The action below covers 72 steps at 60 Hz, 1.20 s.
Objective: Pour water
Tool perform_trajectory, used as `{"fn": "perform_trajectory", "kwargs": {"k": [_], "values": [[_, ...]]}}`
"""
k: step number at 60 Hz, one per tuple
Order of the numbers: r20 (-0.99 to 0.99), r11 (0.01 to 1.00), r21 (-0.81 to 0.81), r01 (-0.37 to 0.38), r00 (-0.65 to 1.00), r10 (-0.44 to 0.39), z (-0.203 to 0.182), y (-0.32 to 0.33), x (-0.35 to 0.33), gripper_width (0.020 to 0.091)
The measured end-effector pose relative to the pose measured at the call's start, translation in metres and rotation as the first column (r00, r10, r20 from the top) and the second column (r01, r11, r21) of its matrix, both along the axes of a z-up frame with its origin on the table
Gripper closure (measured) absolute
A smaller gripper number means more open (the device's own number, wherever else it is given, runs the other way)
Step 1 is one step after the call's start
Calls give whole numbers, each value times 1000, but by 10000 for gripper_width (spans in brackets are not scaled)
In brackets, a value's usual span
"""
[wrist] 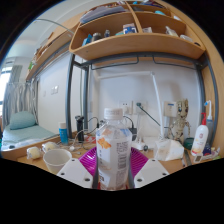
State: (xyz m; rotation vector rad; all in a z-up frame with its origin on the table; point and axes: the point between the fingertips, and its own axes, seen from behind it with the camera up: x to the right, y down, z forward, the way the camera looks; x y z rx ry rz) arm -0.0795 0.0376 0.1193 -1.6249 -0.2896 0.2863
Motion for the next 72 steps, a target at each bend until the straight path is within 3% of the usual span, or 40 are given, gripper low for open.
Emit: {"fn": "perform_trajectory", "kwargs": {"k": [9, 11, 12, 15, 17, 40, 72], "values": [[21, 1000, -17, 6, 1000, -5, -2, -3, 0, 560], [28, 999, -30, 12, 1000, -12, -5, -6, 2, 493], [30, 999, -34, 16, 999, -15, -5, -8, 3, 410], [39, 999, -38, 26, 999, -25, -6, -16, 6, 262], [40, 999, -38, 34, 999, -32, -7, -23, 8, 230], [11, 963, -162, 215, 976, -216, -29, -134, 59, 249], [-34, 963, -106, 249, 967, -254, -7, -190, 97, 250]]}}
